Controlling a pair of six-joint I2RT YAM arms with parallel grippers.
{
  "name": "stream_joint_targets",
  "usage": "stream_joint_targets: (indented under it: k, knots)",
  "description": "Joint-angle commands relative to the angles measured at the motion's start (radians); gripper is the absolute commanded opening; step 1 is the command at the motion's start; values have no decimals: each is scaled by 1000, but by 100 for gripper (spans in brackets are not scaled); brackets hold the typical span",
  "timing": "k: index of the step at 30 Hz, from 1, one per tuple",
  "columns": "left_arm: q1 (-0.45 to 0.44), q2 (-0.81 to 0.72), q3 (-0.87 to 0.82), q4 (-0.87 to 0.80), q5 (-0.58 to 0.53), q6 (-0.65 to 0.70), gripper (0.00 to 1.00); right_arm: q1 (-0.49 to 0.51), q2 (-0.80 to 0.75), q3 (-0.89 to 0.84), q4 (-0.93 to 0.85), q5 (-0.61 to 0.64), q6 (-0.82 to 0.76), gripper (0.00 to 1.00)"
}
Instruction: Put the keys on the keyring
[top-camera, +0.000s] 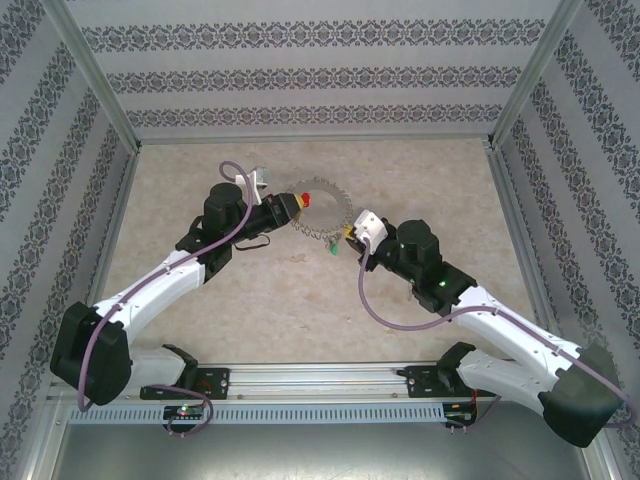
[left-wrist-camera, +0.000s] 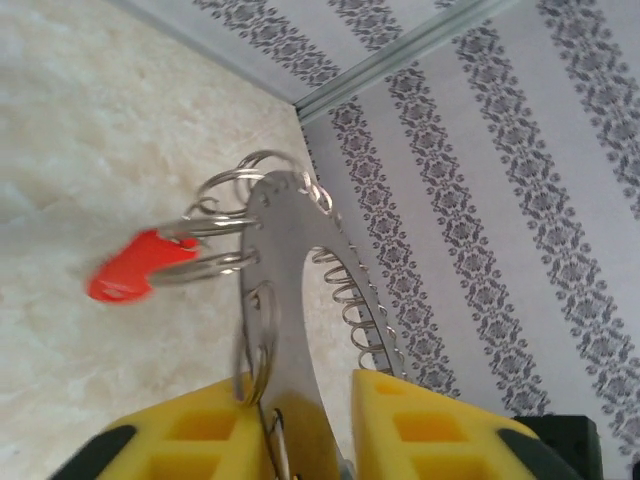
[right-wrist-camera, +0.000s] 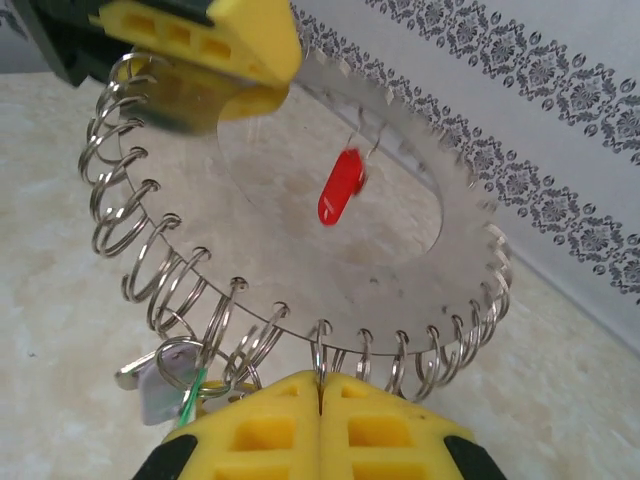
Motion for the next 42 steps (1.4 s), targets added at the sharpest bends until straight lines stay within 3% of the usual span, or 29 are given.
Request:
stream_joint_targets:
  k: [1,10,18,25,29,35,38,42]
  knots:
    - [1,2,-20,69,-13,-54,30,-23,9,59,-54,-78,44,0]
    - [-12,19,-142,80,6,-42,44,-66,96,151,-223,-167,38,0]
    - [-24,60,-294,170,4,-58,57,-83,198,239,-339,-133,7,0]
    - [-21,8,-348,78,-56,19,63,-77,248,295,-476,-182,-175,0]
    - [-23,-56,-343,5,-112,87,63,7,259,298,-562,-82,-380,0]
    - [-22,-159,-332,-59,-174,206,62,153,229,207,-532,61,-569,0]
    - [-22,-187,-331,-72,-188,248,62,215,192,120,-453,164,-573,0]
    - [-21,-179,-327,-64,-172,263,61,272,163,7,-361,225,-419,0]
